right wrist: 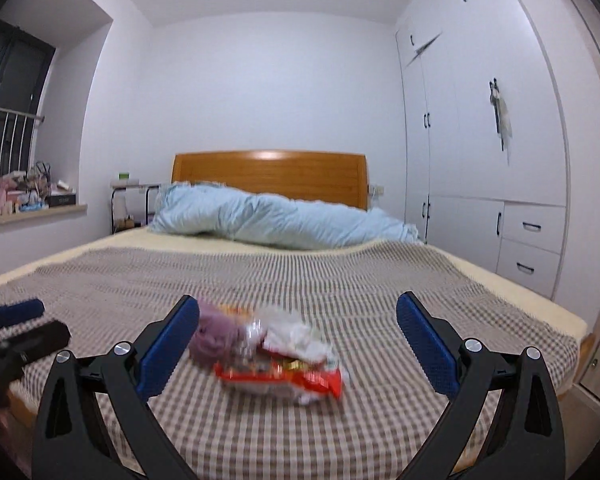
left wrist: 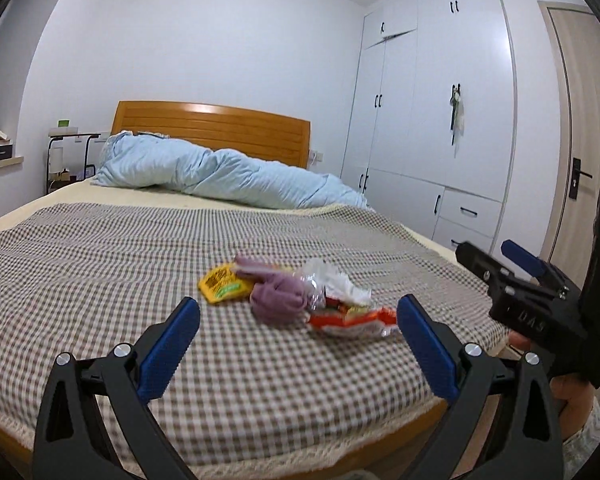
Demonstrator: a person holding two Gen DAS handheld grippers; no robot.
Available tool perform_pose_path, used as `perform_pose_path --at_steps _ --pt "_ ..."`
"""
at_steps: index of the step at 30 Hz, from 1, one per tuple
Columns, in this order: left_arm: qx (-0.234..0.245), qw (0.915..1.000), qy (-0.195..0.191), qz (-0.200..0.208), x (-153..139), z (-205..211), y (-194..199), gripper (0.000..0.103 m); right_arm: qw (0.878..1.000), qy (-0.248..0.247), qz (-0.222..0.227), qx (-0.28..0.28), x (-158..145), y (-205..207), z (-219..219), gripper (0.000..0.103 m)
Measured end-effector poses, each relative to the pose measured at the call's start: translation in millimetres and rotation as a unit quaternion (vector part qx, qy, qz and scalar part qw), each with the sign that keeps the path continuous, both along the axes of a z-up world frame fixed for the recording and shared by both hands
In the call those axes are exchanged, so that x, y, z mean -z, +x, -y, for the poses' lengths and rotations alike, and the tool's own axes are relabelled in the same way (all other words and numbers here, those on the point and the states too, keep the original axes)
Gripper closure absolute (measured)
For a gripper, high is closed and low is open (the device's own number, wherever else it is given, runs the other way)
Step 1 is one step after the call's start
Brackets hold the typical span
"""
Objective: Collect trash
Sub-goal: 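Move both tools over the bed to the pile of snack wrappers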
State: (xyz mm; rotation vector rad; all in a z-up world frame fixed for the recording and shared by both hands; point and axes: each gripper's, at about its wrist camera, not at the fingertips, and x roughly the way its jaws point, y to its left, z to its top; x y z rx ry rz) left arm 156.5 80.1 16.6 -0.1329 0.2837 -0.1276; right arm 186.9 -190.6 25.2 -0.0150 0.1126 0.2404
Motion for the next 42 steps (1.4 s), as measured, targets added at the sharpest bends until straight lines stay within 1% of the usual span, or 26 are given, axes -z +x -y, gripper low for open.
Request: perform_pose_path --at_steps 3,6,9,13,18,22,25,26,30,34,38,40,42 --pt "-0.002 1.0000 0.004 0.005 -4.4 -0.1 13.3 0.007 1.000 0.001 0.016 -0.002 -10.6 13.6 -3.2 0.008" --pt "-0.001 1.0000 0.005 0.007 -8.2 -1.3 28.0 0.008 1.000 0.001 0.018 -0.008 -14.3 27.0 -5.2 0.008" --pt "0.004 0.9999 0.001 0.010 -11.8 -2.9 43.2 0.008 1.000 0.002 0.012 -0.016 -16.6 43.9 -6.9 0.008" --pt "0.005 0.9999 -0.003 0.011 -17.9 -4.2 64.3 0.008 0.999 0.027 -0.004 -0.027 -18.4 69.5 -0.6 0.008" --pt "0.010 0.9999 0.001 0.011 -23.8 -1.6 89.4 0.008 0.999 0.041 -0.027 -0.024 -19.7 95.3 3.7 0.008" --pt "0.003 1.0000 0.002 0.007 -23.2 1.5 106.0 0.008 0.997 0.033 -0.067 -0.013 -15.3 121.1 4.6 0.008" --pt "-0.002 0.9999 -0.014 0.002 -19.4 -2.9 116.0 0.008 0.995 0.015 -0.101 0.006 -6.7 139.9 3.4 0.008" --pt "-0.003 0.9999 -0.017 -0.001 -17.7 -3.6 119.1 0.008 0.993 0.014 -0.114 0.015 -2.2 146.2 4.5 0.008" --pt "-0.007 0.9996 -0.017 -0.020 -9.6 -3.0 135.4 0.008 0.987 0.016 -0.161 0.019 11.7 166.1 9.9 0.008" --pt "-0.010 0.9989 -0.025 -0.040 -1.6 -3.3 149.9 0.007 0.976 0.025 -0.217 0.016 26.9 186.9 10.0 0.008" --pt "-0.008 0.9979 -0.032 -0.055 6.5 -3.8 156.4 0.008 0.962 0.010 -0.271 0.025 44.5 202.0 3.3 0.008" --pt "-0.008 0.9977 -0.031 -0.060 9.8 -3.6 156.8 0.008 0.954 -0.002 -0.298 0.014 53.7 206.3 -2.1 0.008" --pt "-0.009 0.9975 -0.030 -0.064 12.3 -4.1 157.4 0.008 0.946 -0.026 -0.323 0.004 64.2 210.5 -11.5 0.008"
